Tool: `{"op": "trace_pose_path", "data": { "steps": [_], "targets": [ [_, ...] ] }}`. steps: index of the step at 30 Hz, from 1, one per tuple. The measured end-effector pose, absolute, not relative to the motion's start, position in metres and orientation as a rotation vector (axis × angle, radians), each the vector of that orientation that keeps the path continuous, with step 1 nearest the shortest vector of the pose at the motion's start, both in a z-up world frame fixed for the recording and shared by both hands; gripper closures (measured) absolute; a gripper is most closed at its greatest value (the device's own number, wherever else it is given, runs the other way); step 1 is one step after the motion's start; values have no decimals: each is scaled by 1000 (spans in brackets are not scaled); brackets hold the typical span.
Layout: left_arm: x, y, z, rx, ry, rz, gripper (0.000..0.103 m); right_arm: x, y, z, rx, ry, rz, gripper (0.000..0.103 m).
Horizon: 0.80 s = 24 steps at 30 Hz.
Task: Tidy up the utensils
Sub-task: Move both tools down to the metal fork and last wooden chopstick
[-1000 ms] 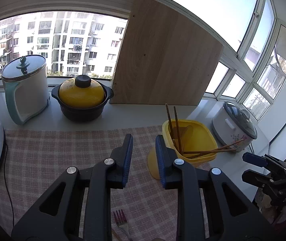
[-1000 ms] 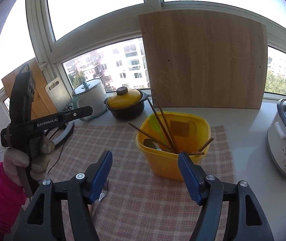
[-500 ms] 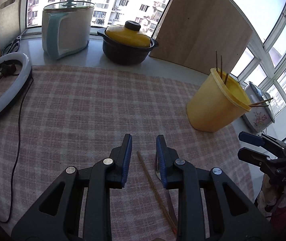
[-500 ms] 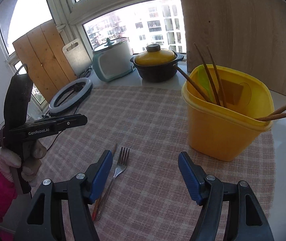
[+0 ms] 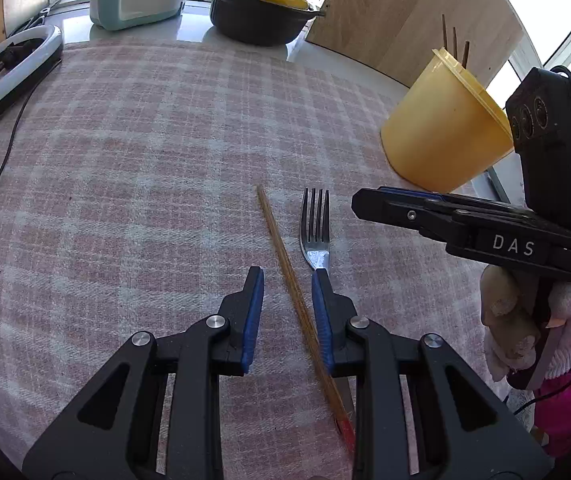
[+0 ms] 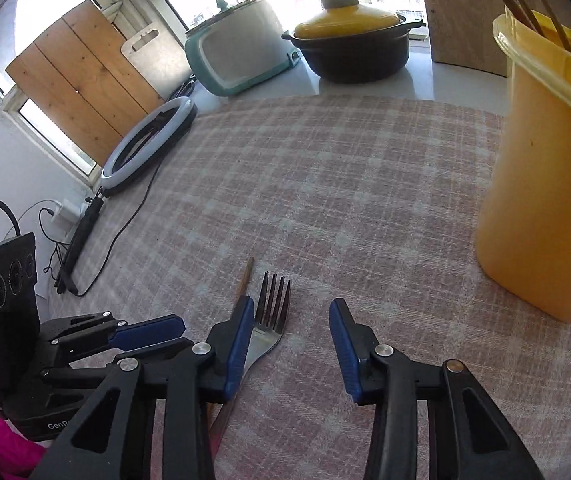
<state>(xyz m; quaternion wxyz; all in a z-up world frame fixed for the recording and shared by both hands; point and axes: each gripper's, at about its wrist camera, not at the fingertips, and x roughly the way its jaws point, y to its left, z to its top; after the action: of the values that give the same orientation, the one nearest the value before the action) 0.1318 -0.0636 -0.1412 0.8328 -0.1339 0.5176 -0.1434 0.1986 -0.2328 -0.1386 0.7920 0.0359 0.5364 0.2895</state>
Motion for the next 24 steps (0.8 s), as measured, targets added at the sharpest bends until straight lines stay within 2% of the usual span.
{"op": "trace_pose_path", "data": {
  "steps": [3,24],
  "targets": [
    [132,-71,-146,-247,1095,-281,79,205,-228,-148,100,1181,632,66],
    [137,-84,-161,-118,1112,-220,79,213,-216,-165,107,1200,628,67]
  ]
}}
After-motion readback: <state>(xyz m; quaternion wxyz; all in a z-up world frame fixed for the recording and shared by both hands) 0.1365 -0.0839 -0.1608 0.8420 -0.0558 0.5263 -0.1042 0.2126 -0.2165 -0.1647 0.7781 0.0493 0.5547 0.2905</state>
